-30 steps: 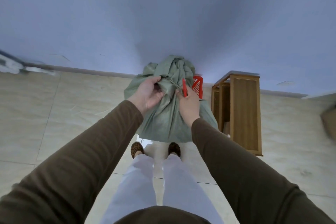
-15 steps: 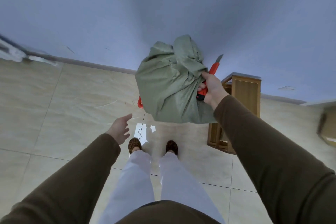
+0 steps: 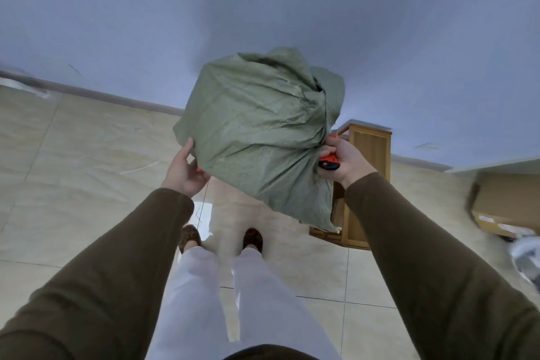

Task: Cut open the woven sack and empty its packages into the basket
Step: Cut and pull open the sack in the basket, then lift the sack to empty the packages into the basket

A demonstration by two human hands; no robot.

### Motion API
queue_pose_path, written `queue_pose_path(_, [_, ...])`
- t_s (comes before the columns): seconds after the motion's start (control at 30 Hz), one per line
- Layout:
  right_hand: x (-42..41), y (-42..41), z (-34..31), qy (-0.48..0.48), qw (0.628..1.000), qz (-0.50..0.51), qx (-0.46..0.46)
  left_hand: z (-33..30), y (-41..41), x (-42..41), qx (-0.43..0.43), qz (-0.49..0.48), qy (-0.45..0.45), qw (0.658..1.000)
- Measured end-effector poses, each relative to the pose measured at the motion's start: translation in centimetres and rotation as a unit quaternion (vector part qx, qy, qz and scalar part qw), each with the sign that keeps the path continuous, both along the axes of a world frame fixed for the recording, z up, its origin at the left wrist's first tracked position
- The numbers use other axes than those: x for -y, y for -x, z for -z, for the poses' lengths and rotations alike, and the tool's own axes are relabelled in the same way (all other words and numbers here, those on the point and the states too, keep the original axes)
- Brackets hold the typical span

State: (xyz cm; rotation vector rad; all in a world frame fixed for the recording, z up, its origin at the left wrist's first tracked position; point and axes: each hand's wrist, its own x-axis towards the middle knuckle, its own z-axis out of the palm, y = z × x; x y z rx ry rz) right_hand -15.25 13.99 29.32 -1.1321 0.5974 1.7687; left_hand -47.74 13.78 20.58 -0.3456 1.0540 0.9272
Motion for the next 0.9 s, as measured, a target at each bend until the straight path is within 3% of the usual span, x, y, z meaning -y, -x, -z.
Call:
queue_pose_path(0.1, [0.1,-0.6,0.5,0.008,1.000,-0.001,-0.015,0.5,0.6,-0.5,-0.083,0.102,-0.004,0.991])
queue_pose_path(0.27, [0.8,-0.8,0.0,0.010,0.999,-0.039,-0.027,0.3,1.7,-1.0,-0.087,0.116,-0.043,0.988])
queue_pose_path(0.33, [1.3,-0.7,-0.3,0.009,0.999,-0.040,-0.031,0.9,1.4,-1.4,-0.103,0.096,-0.040,0.989])
queue_pose_path(0.47, [2.9,-0.5,-0.7,-0.004,0.996,-0.018,-0.085,1.8,0.7,-1.6,-0.008,-0.018,-0.045,0.999])
queue_pose_path(0.63, [2.9,-1.5,-0.6,-0.011,0.997,-0.043,-0.070,0.9,1.4,-4.7,-0.047,-0.062,-0.082,0.994])
queue_pose_path(0.9, [3.1,-3.4,0.3,-0.012,0.996,-0.091,-0.016,0.3,2.2,-9.0,-0.067,0.119,-0.088,0.987])
